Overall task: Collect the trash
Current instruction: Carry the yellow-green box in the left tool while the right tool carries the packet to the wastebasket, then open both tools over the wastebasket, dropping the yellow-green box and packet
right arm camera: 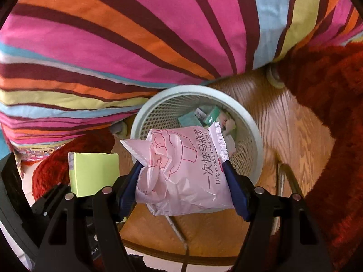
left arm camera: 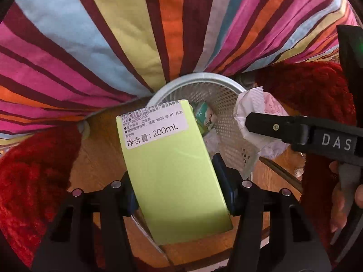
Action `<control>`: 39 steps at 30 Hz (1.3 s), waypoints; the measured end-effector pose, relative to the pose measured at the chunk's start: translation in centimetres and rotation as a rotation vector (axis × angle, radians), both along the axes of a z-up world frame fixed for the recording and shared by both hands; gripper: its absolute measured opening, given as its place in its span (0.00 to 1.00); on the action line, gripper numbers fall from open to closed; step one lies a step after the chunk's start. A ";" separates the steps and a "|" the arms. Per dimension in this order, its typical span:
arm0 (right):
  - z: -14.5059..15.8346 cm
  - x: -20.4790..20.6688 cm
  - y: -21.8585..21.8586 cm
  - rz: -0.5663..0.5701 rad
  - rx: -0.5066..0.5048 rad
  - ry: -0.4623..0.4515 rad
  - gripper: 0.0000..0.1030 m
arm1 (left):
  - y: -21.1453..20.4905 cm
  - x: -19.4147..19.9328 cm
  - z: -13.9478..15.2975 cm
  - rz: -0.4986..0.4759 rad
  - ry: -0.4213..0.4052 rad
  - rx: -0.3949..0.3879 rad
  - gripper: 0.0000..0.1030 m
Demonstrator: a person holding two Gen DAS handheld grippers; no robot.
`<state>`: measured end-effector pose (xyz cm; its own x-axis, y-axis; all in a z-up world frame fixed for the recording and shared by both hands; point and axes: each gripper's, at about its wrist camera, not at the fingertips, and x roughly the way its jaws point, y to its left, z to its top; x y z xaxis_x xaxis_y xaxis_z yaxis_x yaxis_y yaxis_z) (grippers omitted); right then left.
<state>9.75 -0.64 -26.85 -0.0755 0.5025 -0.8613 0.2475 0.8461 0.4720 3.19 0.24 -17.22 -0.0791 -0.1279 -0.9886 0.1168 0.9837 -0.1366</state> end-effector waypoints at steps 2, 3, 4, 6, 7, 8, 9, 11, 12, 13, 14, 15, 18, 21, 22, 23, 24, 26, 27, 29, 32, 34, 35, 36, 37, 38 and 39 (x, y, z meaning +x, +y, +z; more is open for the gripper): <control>-0.8 0.1 0.1 -0.004 0.001 0.029 0.65 | -0.2 -0.1 -0.6 0.004 0.024 -0.005 0.54; -1.1 0.1 0.2 -0.005 0.000 0.042 0.65 | -0.4 0.0 -1.0 0.006 0.038 -0.006 0.54; -1.4 0.2 0.3 -0.005 -0.003 0.053 0.65 | -0.6 0.1 -1.4 0.008 0.051 -0.006 0.54; -2.0 0.3 0.3 -0.007 -0.008 0.076 0.65 | -0.8 0.3 -2.2 0.016 0.078 -0.006 0.54; -2.1 0.3 0.4 -0.007 -0.012 0.087 0.65 | -0.9 0.3 -2.6 0.017 0.091 -0.004 0.54; -2.4 0.4 0.5 -0.012 -0.017 0.096 0.65 | -1.0 0.4 -3.0 0.019 0.103 -0.003 0.54; -2.6 0.4 0.4 -0.016 -0.022 0.105 0.65 | -1.2 0.5 -3.4 0.019 0.116 -0.002 0.54; -3.2 0.5 0.4 -0.028 -0.023 0.126 0.65 | -1.4 0.5 -4.0 0.019 0.136 0.001 0.54; -3.5 0.5 0.4 -0.032 -0.022 0.135 0.65 | -1.4 0.5 -4.2 0.017 0.144 0.002 0.54; -3.8 0.5 0.4 -0.036 -0.021 0.145 0.65 | -1.5 0.5 -4.4 0.015 0.150 0.003 0.54; -4.1 0.5 0.4 -0.039 -0.020 0.152 0.65 | -1.5 0.4 -4.5 0.014 0.158 0.003 0.54; -4.3 0.5 0.5 -0.040 -0.017 0.159 0.65 | -1.6 0.4 -4.7 0.012 0.165 0.003 0.54; -4.6 0.4 0.6 -0.041 -0.019 0.172 0.65 | -1.5 0.4 -5.1 0.014 0.182 0.004 0.54; -4.8 0.4 0.8 -0.040 -0.021 0.183 0.65 | -1.5 0.4 -5.4 0.014 0.192 0.007 0.54; -5.1 0.4 0.9 -0.039 -0.021 0.187 0.65 | -1.5 0.4 -5.4 0.013 0.194 0.010 0.54; -5.1 0.4 0.9 -0.038 -0.021 0.192 0.65 | -1.5 0.5 -5.6 0.010 0.197 0.013 0.54; -5.2 0.4 0.9 -0.040 -0.021 0.195 0.65 | -1.5 0.5 -5.6 0.009 0.197 0.016 0.54; -5.3 0.4 0.9 -0.042 -0.022 0.201 0.65 | -1.6 0.5 -5.8 0.005 0.203 0.019 0.55; -5.4 0.4 0.9 -0.044 -0.019 0.204 0.66 | -1.7 0.5 -5.9 0.004 0.206 0.021 0.55; -5.5 0.3 0.9 -0.042 -0.018 0.215 0.66 | -1.8 0.5 -6.1 0.001 0.215 0.025 0.55; -5.7 0.3 1.0 -0.035 -0.023 0.219 0.66 | -1.8 0.5 -6.3 0.000 0.227 0.030 0.56; -5.8 0.3 1.1 -0.032 -0.027 0.219 0.67 | -1.8 0.4 -6.5 0.005 0.236 0.028 0.57; -5.8 0.3 1.1 -0.033 -0.027 0.222 0.69 | -1.7 0.4 -6.6 0.007 0.240 0.036 0.61; -6.0 0.3 1.1 -0.035 -0.027 0.227 0.70 | -1.7 0.4 -6.7 0.009 0.244 0.043 0.65; -6.1 0.3 1.1 -0.039 -0.026 0.232 0.70 | -1.5 0.4 -6.8 0.012 0.247 0.043 0.71; -6.2 0.2 1.0 -0.043 -0.021 0.236 0.73 | -1.4 0.4 -6.8 0.018 0.249 0.038 0.72; -6.3 0.2 1.0 -0.043 -0.017 0.240 0.86 | -1.4 0.4 -6.8 0.022 0.251 0.037 0.74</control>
<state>9.91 0.35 -33.13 -0.2573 0.4950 -0.8299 0.3870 0.8397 0.3809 3.56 -1.13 -24.06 -0.3198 -0.0960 -0.9426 0.0625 0.9906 -0.1221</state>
